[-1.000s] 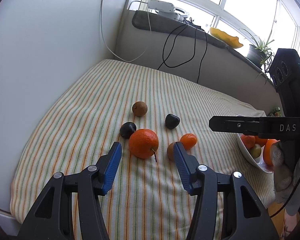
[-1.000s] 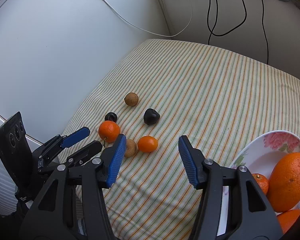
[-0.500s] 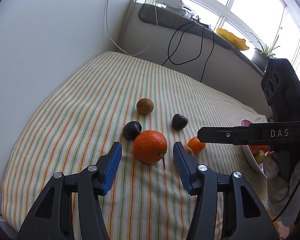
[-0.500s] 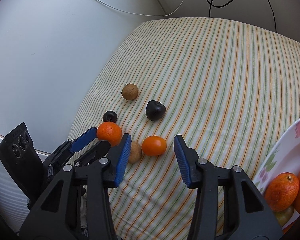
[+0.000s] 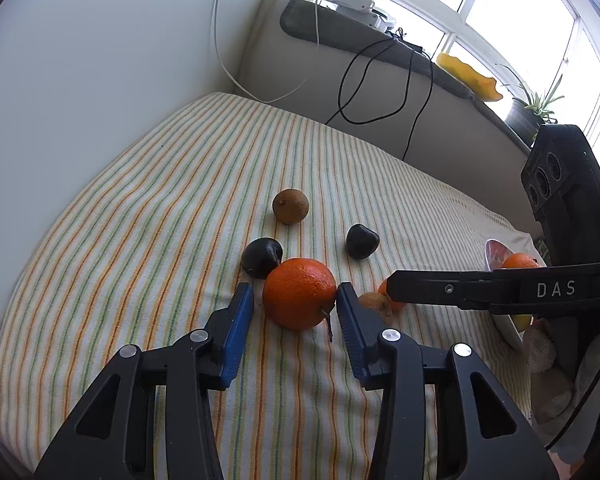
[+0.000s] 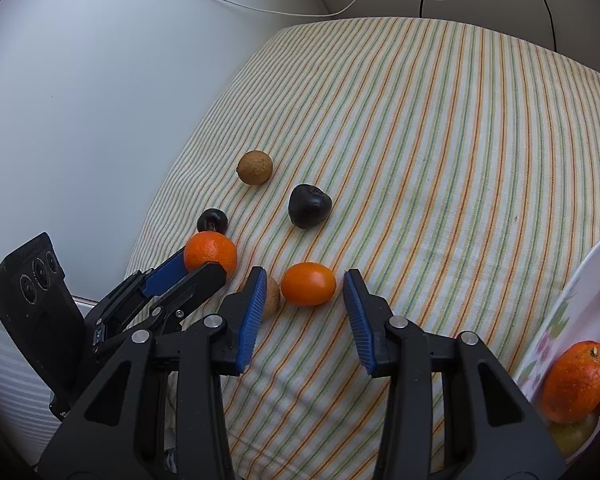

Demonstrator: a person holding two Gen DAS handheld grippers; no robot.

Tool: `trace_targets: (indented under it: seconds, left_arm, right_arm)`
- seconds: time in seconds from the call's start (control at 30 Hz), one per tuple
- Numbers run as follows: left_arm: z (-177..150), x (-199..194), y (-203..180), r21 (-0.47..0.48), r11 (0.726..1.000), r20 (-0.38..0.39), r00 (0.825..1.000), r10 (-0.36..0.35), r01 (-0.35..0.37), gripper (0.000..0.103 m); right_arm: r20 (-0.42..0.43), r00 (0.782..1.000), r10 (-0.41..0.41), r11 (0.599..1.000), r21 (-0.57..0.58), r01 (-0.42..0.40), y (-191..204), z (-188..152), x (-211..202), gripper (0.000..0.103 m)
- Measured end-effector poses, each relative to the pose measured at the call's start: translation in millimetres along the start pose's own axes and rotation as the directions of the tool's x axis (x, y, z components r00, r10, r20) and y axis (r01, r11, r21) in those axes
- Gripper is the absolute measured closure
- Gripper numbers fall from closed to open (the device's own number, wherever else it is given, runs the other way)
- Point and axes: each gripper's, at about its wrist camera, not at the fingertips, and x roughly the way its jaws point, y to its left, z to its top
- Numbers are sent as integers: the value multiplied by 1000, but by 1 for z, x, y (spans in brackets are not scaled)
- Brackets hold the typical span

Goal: Organize fruits
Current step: 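Close the left tool on the large orange while the right tool grasps the tangerine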

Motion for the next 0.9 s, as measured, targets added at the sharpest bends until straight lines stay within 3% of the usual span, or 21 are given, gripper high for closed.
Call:
trace_targets:
  seconds: [0.1,0.5,0.9]
  left_arm:
    - [0,0,-3,15,1000,3,1000,6,-6,66]
    - [-2,-5,0,14,1000,26,1000,2,-3,68]
    - [-2,-26,-11,34,999,66,997,-26,24,68]
  right_arm:
    - [-1,1000,-8,1000,-3,8,0,0,4,73]
    - [19,1000,-15,1000,-18,15,-9,-5,-4,74]
    - [70,997,-31,998,-58,35,-15,-19,-43,74]
